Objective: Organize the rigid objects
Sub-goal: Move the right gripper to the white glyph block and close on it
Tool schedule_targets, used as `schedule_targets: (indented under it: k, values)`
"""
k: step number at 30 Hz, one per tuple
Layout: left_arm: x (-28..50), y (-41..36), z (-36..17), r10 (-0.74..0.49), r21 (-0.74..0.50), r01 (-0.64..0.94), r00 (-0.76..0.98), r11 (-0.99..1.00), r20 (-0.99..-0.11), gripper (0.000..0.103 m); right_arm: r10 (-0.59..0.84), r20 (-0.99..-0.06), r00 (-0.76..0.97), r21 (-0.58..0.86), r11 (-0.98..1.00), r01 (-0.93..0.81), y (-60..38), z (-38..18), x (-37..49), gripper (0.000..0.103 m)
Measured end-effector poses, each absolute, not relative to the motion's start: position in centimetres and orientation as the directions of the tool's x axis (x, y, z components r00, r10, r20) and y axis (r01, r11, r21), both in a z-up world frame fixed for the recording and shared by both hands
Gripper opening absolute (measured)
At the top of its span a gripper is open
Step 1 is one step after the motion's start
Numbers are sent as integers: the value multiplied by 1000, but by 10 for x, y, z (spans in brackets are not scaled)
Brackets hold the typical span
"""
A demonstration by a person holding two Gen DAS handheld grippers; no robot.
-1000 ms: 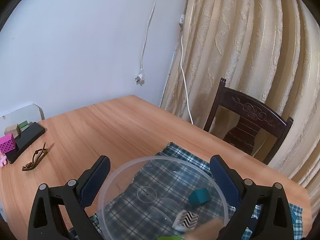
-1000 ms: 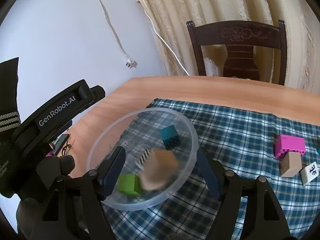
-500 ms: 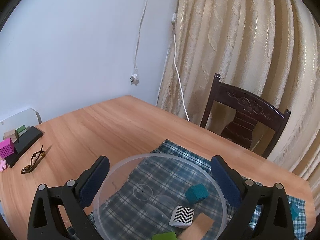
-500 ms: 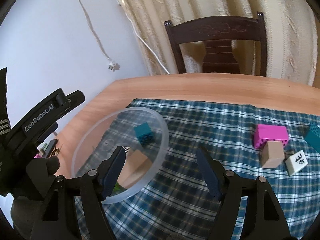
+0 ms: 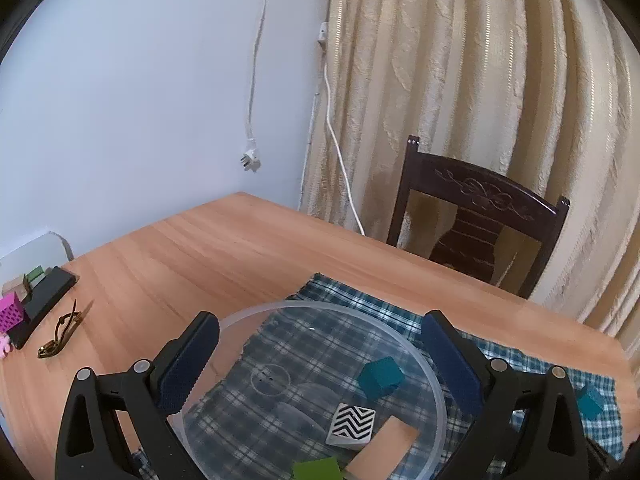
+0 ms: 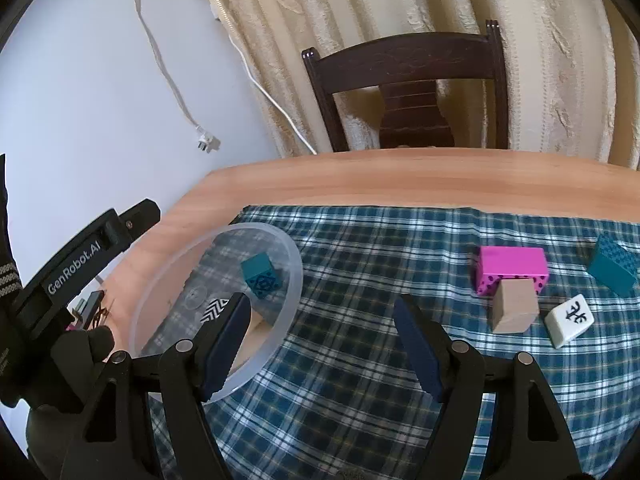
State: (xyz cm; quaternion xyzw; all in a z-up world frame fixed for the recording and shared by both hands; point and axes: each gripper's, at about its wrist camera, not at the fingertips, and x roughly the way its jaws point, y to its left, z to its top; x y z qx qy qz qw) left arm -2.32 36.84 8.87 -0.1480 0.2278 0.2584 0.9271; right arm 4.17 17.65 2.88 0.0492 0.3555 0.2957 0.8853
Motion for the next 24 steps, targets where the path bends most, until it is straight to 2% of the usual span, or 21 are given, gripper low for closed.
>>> schedule_targets:
  k: [24]
  values:
    - [-10,336,82,326,-93,-432,790,897,-520,103,426,-629,650,282,905,-320,96,25,59,75]
